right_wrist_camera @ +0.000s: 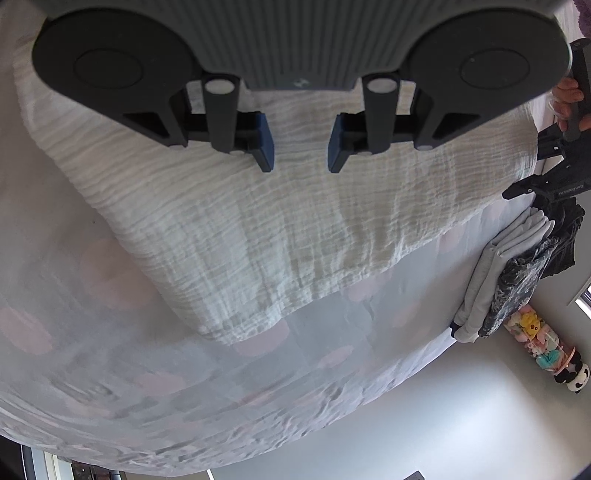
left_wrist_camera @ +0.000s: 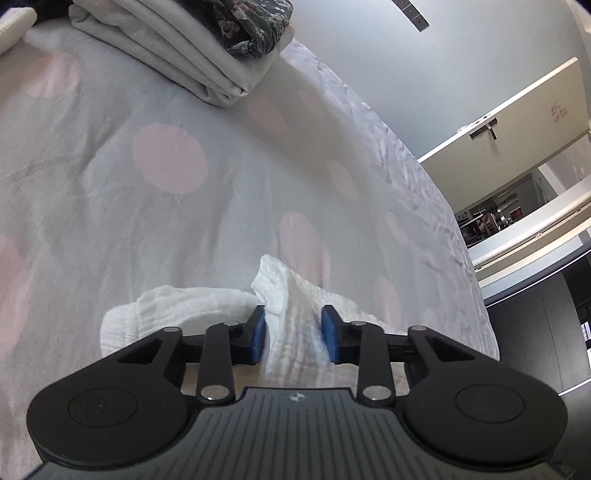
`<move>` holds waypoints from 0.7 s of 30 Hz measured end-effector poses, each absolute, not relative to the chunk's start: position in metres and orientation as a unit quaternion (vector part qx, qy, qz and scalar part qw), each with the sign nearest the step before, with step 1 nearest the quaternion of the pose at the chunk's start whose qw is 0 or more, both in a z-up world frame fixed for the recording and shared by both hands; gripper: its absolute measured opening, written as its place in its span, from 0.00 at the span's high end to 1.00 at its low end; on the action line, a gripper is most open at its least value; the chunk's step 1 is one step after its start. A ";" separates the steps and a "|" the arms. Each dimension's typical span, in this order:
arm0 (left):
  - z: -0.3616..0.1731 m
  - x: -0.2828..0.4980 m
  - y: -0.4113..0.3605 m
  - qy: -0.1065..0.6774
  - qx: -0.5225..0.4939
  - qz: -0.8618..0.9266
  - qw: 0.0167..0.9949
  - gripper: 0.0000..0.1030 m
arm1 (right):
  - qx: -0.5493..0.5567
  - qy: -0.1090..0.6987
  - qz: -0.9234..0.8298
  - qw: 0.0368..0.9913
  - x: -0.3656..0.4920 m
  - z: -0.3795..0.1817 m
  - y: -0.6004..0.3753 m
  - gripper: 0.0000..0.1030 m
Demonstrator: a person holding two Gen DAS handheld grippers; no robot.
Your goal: Fold clothes
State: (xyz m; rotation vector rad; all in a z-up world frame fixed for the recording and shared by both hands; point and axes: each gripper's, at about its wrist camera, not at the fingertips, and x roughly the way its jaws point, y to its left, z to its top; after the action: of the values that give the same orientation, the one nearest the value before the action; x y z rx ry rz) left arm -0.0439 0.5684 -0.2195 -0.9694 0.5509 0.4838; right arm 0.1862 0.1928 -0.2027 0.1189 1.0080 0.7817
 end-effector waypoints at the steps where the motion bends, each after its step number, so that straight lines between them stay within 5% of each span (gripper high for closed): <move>1: -0.218 -0.044 0.566 0.255 -0.447 0.229 0.826 0.85 | 0.056 0.471 0.364 0.801 0.187 -0.203 0.193 0.65; 13: -0.155 -0.092 0.532 0.193 -0.388 0.290 0.853 0.90 | 0.084 0.457 0.371 0.804 0.190 -0.197 0.181 0.65; 21: -0.203 -0.104 0.563 0.245 -0.446 0.302 0.806 0.85 | 0.086 0.457 0.371 0.804 0.193 -0.198 0.183 0.65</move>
State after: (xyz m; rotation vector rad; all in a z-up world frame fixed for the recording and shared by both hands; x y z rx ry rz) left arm -0.1037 0.5626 -0.2028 -0.9548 0.5237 0.6473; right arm 0.1933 0.1826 -0.1981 0.1846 0.9791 0.7937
